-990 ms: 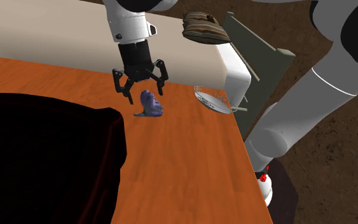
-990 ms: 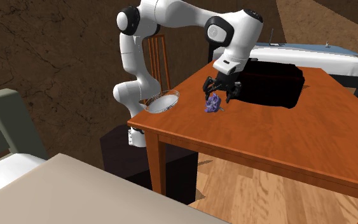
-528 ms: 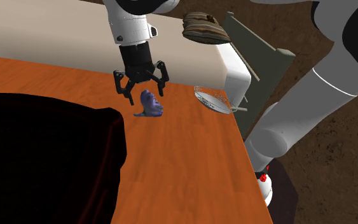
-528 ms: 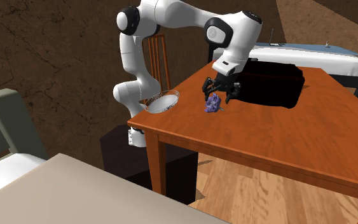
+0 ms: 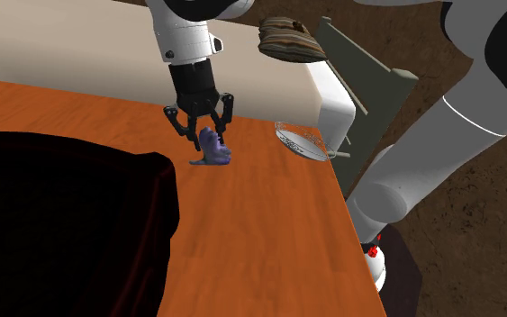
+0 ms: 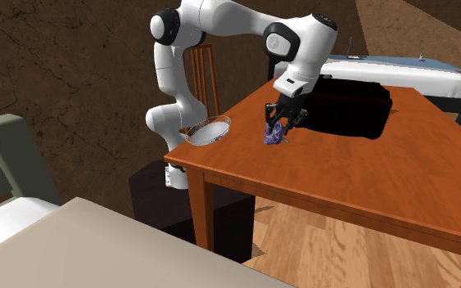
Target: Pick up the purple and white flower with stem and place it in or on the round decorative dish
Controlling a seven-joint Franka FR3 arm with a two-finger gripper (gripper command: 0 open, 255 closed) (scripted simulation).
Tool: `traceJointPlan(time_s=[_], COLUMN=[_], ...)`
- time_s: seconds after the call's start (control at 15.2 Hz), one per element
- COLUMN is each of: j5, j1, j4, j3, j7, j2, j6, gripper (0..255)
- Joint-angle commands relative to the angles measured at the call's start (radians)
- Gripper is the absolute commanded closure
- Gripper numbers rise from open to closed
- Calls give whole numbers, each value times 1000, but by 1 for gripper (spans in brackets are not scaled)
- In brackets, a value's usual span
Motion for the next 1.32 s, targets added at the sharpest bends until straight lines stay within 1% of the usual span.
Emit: traceJointPlan(time_s=[0.0,0.07,0.46,1.25], j5=[0,0,-1,-9], j1=[0,0,-3,-7], j4=[0,-1,78,260], j3=[0,0,-6,-11], j7=[0,0,7,32], j2=[0,0,-2,20], j6=[0,0,-80,-240], gripper=[255,255,255,255])
